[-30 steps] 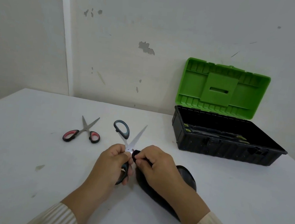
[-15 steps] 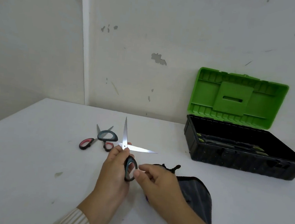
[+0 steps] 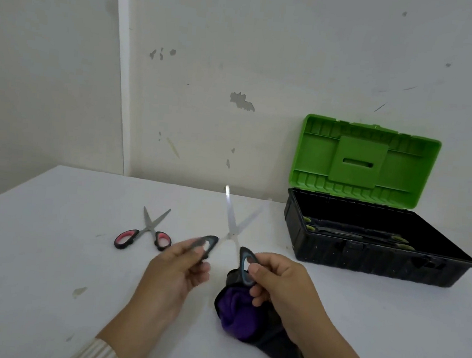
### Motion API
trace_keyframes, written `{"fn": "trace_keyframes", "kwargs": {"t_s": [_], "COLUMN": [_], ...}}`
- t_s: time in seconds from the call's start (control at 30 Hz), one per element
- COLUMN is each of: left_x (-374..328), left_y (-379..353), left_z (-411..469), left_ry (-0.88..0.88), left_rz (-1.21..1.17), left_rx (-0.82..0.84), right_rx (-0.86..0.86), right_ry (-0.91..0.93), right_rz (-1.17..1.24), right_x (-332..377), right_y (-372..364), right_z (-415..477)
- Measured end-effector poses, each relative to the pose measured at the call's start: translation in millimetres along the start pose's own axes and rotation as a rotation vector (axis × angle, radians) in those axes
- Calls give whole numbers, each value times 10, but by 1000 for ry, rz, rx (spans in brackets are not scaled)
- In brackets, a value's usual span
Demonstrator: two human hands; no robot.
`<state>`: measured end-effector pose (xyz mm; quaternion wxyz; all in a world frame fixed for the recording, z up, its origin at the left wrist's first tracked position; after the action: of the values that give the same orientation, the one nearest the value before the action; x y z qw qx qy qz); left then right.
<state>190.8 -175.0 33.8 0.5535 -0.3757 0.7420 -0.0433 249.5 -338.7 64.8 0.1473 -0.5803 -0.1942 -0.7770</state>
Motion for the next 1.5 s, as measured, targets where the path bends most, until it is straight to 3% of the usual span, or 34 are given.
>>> {"fn": "trace_keyframes", "kwargs": {"t_s": [0.1, 0.4, 0.5, 0.57, 0.63, 0.87, 1.03, 1.17, 1.27, 1.4, 1.5], "left_x": [143, 260, 261, 281, 286, 330, 583, 983, 1213, 1413, 1469], "left_y": [-127, -214, -224, -223, -234, -671, -1212, -1698, -1967, -2182, -2223], "left_z": [-72, -148, -149, -152, -184, -494, -337, -71, 67, 336, 498], "left_ry": [51, 111, 92, 40, -70, -491, -421, -300, -314, -415, -418], "left_rz": [174, 255, 290, 383, 543, 987, 1166, 1613, 1912, 1930, 1906], "left_rx": [78, 101, 87, 58, 25, -66, 64, 102, 137, 121, 71], "right_rx": [-57, -27, -97, -122, -128, -285, -376, -350, -315, -211, 46], "right_ry": [11, -8, 160, 231, 267, 290, 233, 161, 176, 271, 172], "right_rz": [36, 21, -367, -532, -540, -393, -465, -707, -890, -1245, -1528], "right_x": [-43, -150, -58, 2, 42, 204, 157, 110, 213, 427, 280], "right_y": [17, -26, 10, 1, -4, 340, 872, 1449, 1882, 2462, 2784], "right_z": [10, 18, 46, 30, 17, 19, 4, 5, 140, 601, 1013]}}
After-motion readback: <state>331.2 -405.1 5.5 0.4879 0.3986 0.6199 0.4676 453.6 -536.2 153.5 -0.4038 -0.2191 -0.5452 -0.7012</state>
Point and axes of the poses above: each hand's wrist, its own z-axis towards the middle knuckle, its own y-axis out of the back of the hand, x = y × z, the point moved 2 cm from there along z, towards the middle knuckle, and after that the axes turned 15 degrees about y, right-handed, at the moved point
